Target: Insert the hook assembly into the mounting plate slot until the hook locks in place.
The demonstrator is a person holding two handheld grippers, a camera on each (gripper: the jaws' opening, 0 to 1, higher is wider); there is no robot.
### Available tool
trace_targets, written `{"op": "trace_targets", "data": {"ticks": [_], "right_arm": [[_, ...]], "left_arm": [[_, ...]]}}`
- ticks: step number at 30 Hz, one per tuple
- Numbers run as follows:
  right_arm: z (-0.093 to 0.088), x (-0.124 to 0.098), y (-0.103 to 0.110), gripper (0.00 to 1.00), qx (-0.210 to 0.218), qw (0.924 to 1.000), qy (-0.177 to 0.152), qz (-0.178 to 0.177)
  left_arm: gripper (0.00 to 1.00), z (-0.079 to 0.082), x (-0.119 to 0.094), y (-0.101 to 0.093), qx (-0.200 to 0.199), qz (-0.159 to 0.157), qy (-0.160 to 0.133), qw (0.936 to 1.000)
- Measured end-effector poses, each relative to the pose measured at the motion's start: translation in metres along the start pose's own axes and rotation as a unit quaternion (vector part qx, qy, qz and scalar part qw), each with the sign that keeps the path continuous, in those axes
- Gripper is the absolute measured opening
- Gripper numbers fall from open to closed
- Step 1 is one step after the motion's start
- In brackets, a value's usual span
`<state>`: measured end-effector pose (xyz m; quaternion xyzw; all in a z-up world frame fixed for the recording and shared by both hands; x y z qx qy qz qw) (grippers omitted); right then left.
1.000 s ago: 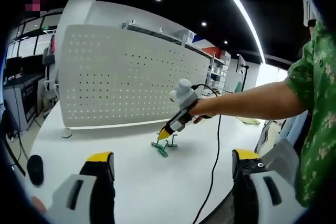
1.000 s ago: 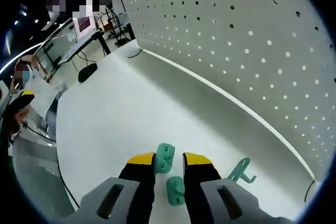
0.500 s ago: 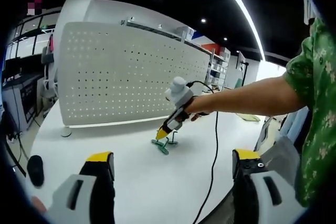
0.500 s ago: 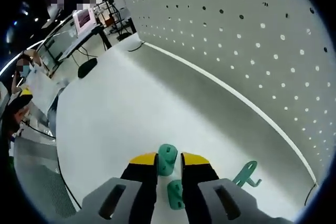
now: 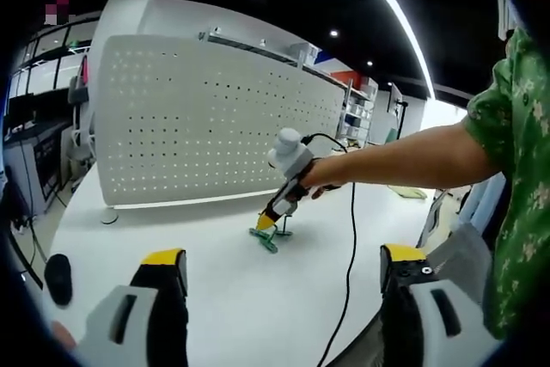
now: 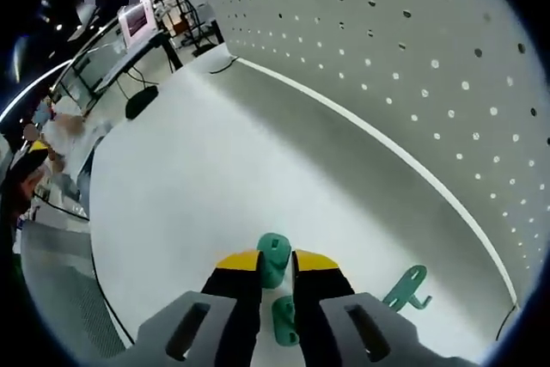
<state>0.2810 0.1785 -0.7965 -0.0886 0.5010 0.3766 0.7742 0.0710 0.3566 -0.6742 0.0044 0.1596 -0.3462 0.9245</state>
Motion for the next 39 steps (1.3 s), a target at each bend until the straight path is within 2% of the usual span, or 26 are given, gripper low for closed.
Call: {"op": "trace_targets", "data": {"ticks": [16,31,39], "right_arm": [[-0.0008,0.0037,-0.0012,0.08,0.006,0.9999,0.011,0.002],[-0.0014,0.0044,0.0000,0.04,0.038,0.9988,0.021,0.022],[-0.0005,0.0043,-0.0003,0.02,0.046,0.9984,0.015,0.029]], "left_arm": [[0.96,-0.0002,0.0000,0.0032,-0.003,0.003,-0.002,1.0000],[0.95,-0.0004,-0.0003,0.0046,-0.004,0.004,-0.002,1.0000],[0.95,-0.0003,0.0013,0.0048,-0.004,0.004,-0.003,1.0000]]}}
Point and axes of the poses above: the point that each gripper's makers call its tool centre point, and the gripper's own axes: x roughly forward along the fingers, y roughly to its left, z roughly out of its top, the point moved 6 cm from there along -x, roughly backward along the fingers, and after that the axes turned 7 degrees about x, right-handed, at the moved point
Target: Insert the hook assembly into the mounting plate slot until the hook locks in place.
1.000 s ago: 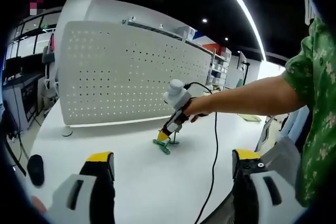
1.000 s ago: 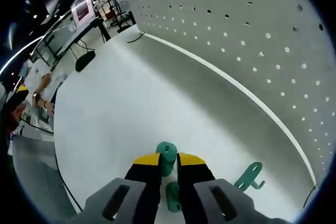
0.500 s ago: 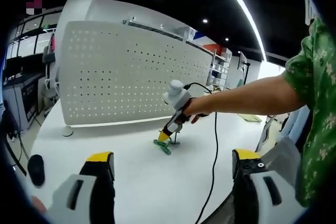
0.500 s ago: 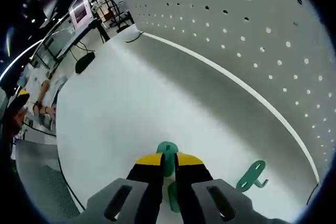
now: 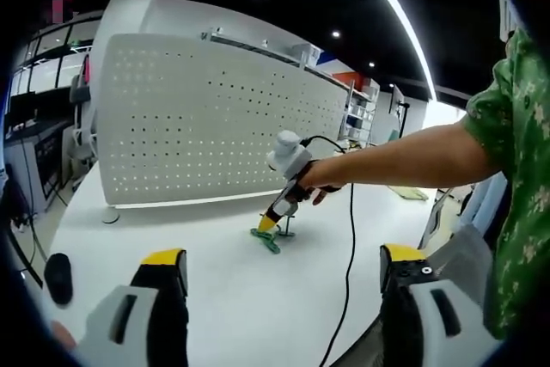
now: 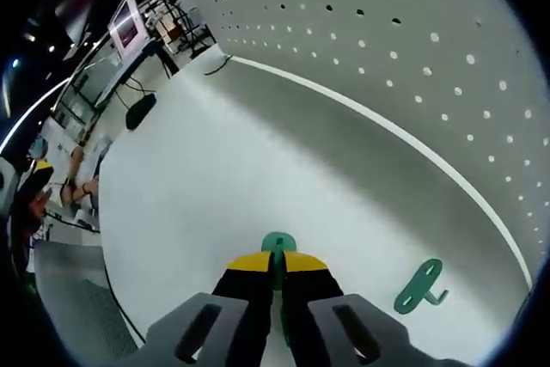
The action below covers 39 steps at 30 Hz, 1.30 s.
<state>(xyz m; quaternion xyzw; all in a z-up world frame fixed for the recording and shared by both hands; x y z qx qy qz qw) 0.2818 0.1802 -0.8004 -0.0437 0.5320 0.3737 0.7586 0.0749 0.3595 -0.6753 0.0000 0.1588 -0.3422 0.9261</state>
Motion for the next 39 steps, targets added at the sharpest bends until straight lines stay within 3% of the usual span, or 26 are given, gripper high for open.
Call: {"op": "trace_targets", "data": {"ticks": [9,28,39], "right_arm": [[-0.0022,-0.0001,0.0013,0.02,0.011,0.9999,0.004,0.005],[-0.0018,-0.0009,0.0007,0.03,-0.023,0.9993,0.026,-0.012],[-0.0024,-0.0015,0.0013,0.01,-0.002,0.9995,0.029,-0.008]], "left_arm": [[0.95,0.0011,0.0006,0.0001,0.001,-0.001,0.000,1.0000],[0.94,0.0025,0.0003,-0.0003,0.004,-0.003,-0.002,1.0000],[0.93,0.0024,-0.0009,0.0005,0.003,-0.001,-0.003,1.0000]]}}
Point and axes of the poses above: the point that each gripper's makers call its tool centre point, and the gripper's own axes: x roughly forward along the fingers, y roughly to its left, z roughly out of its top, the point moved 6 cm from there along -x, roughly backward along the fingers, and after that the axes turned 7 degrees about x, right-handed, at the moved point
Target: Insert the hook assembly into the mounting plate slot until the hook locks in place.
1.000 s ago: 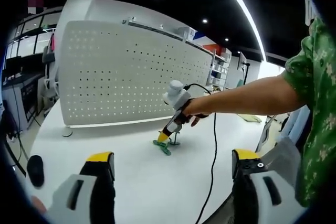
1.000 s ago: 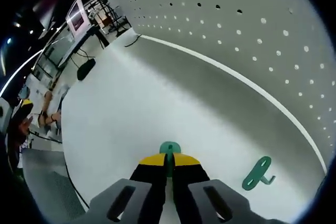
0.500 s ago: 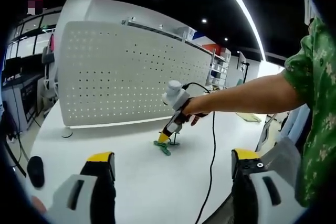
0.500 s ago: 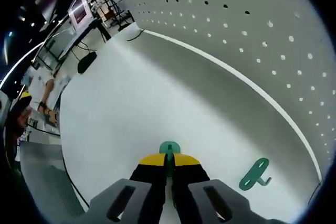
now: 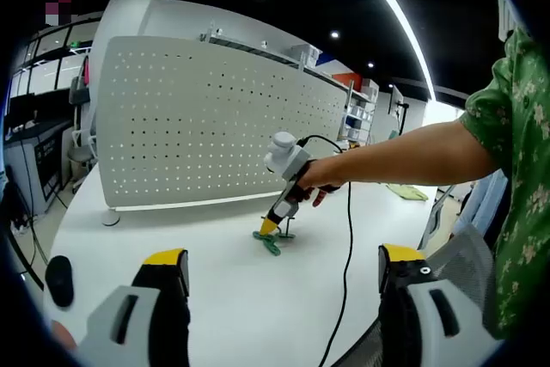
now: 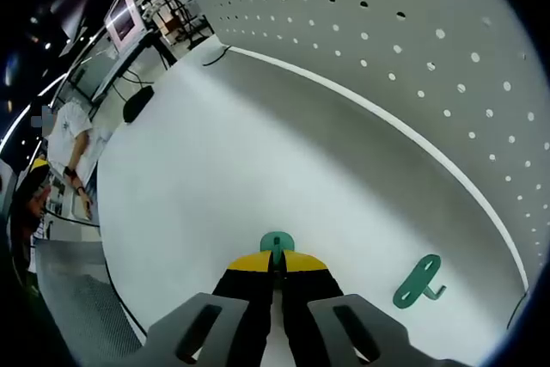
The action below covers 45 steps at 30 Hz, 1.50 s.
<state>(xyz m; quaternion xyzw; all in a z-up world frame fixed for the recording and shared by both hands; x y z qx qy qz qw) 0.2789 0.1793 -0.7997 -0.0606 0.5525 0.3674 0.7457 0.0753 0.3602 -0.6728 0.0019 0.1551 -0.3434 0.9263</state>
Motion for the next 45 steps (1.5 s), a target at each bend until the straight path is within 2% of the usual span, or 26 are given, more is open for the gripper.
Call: {"op": "trace_targets", "data": {"ticks": [7,20,32,37,45], "right_arm": [[0.002,0.000,-0.001,0.01,-0.015,0.9998,-0.008,-0.010],[0.002,-0.002,-0.001,0.01,-0.017,0.9993,-0.032,-0.015],[0.012,-0.013,0.003,0.01,-0.016,0.9960,-0.084,-0.025],[0.020,-0.025,0.006,0.01,-0.015,0.9919,-0.121,-0.035],[0.026,-0.037,0.008,0.01,-0.017,0.9875,-0.150,-0.044]], "left_arm": [[0.94,0.001,0.001,0.000,0.001,0.000,-0.002,1.0000],[0.93,0.002,0.002,0.001,0.002,-0.001,-0.003,1.0000],[0.93,0.004,0.003,-0.001,0.005,-0.003,-0.007,1.0000],[0.93,0.006,0.003,-0.002,0.008,-0.004,-0.010,0.9999],[0.94,0.010,0.003,-0.003,0.013,-0.006,-0.014,0.9998]]}}
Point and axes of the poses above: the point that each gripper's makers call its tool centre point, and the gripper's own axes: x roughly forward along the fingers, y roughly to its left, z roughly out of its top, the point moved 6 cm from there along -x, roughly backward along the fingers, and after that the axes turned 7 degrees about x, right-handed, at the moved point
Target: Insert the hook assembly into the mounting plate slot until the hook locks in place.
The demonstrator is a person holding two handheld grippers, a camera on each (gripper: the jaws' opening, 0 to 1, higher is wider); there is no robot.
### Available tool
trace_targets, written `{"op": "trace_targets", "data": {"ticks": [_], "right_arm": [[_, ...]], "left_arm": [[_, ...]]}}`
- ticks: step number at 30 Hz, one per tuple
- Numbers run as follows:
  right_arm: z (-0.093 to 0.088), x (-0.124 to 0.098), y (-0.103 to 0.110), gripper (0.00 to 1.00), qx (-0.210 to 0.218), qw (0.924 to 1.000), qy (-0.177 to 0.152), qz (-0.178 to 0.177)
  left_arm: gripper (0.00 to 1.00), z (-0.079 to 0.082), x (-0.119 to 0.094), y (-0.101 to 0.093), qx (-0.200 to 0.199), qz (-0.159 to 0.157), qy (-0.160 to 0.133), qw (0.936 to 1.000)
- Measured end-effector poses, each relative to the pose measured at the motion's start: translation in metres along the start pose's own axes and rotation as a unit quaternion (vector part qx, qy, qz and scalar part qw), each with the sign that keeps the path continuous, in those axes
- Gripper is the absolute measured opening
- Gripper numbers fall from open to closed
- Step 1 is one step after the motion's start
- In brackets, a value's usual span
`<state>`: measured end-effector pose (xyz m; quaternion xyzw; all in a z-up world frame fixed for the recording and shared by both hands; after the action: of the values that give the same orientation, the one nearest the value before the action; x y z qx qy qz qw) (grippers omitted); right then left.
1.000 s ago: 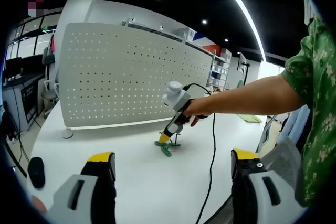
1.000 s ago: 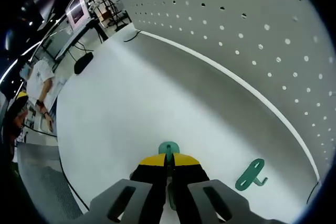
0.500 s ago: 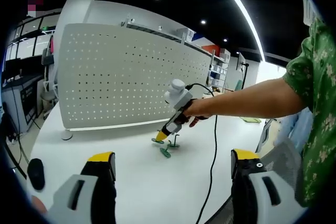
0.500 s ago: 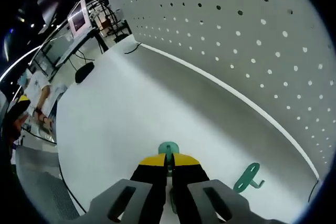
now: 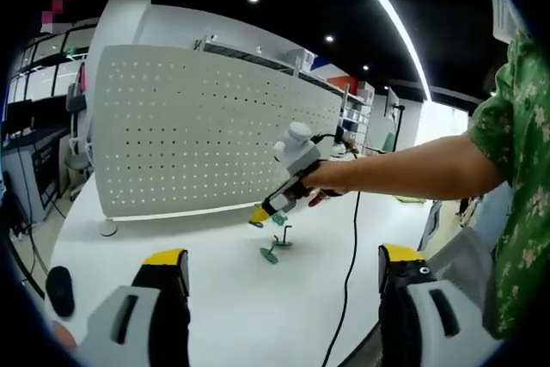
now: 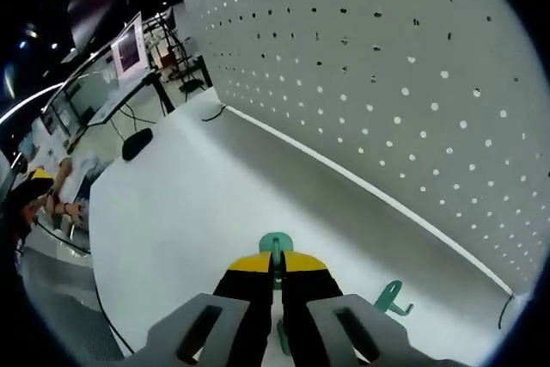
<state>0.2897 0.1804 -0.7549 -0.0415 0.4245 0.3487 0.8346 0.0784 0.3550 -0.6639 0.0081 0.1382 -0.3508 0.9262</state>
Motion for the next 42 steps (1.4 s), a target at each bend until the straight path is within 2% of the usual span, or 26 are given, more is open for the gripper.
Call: {"op": "trace_targets", "data": {"ticks": [19,26,33,42], "right_arm": [[0.024,-0.042,0.008,0.01,0.005,0.9938,-0.107,-0.032],[0.028,-0.055,0.011,0.01,0.008,0.9901,-0.135,-0.040],[0.027,-0.067,0.013,0.01,0.012,0.9869,-0.154,-0.046],[0.032,-0.094,0.016,0.01,0.023,0.9763,-0.205,-0.065]], "left_arm": [[0.93,0.008,0.001,-0.005,0.010,-0.011,-0.009,0.9998],[0.94,0.011,0.000,-0.006,0.015,-0.012,-0.013,0.9997],[0.93,0.018,-0.003,-0.007,0.020,-0.013,-0.031,0.9993],[0.93,0.021,-0.002,-0.009,0.026,-0.018,-0.031,0.9990]]}}
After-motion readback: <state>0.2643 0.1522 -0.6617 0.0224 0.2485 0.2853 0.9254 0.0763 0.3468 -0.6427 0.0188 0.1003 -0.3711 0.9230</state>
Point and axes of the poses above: the point that each gripper's makers call its tool centre point, and the gripper's own axes: x roughly forward along the fingers, y roughly to its left, z roughly out of its top, the point moved 6 cm from there along -x, roughly backward along the fingers, and after that the axes turned 7 degrees about x, right-handed, at the moved point
